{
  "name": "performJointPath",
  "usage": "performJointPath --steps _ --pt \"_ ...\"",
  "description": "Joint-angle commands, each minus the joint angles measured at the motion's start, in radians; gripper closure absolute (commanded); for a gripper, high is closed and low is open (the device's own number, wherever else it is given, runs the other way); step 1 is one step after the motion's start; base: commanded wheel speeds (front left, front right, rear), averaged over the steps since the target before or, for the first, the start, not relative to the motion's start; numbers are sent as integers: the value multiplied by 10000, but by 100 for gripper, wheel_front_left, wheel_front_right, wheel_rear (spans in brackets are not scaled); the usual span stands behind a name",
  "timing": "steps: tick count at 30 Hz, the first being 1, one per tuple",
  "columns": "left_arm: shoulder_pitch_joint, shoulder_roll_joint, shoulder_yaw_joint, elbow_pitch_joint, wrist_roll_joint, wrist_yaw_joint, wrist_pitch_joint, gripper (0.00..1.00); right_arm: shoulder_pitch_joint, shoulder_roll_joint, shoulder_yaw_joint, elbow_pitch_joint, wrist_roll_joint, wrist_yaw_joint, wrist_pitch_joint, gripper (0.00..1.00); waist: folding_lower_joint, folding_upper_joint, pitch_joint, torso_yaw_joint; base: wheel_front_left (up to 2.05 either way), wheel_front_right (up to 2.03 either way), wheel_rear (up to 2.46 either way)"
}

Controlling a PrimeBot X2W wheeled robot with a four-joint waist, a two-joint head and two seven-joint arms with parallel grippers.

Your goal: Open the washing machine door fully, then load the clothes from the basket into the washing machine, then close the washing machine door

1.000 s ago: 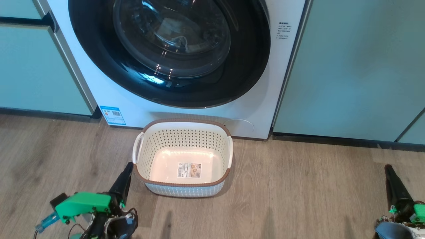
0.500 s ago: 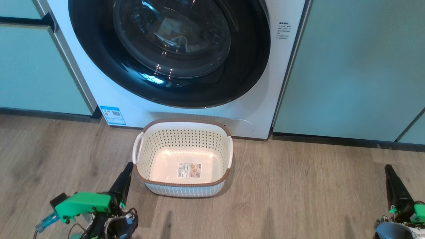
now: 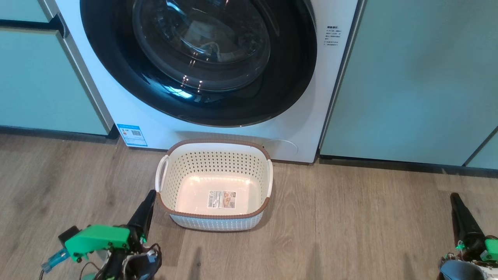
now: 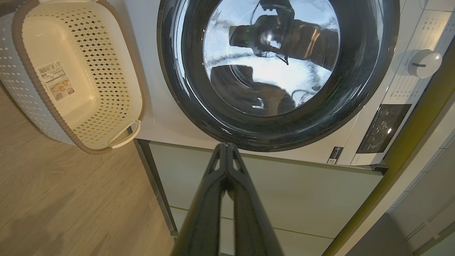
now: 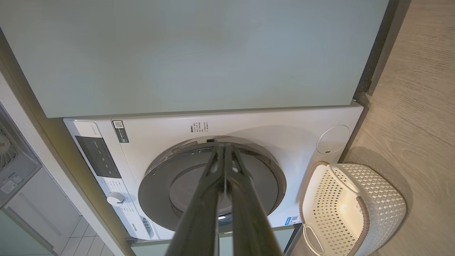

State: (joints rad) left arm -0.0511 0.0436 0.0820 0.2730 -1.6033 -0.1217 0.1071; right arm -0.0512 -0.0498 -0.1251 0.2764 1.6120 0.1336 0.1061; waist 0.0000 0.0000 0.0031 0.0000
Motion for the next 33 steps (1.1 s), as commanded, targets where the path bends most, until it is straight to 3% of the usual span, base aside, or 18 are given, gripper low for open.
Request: performJointPath --steps 1,33 --pt "-569 66 319 -277 -52 -90 62 100 -563 -42 157 -319 2 -29 36 100 0 0 0 0 0 0 0" --pt "-569 66 318 -277 -53 -90 61 100 -565 -28 136 -318 -15 -29 53 100 0 0 0 0 0 0 0"
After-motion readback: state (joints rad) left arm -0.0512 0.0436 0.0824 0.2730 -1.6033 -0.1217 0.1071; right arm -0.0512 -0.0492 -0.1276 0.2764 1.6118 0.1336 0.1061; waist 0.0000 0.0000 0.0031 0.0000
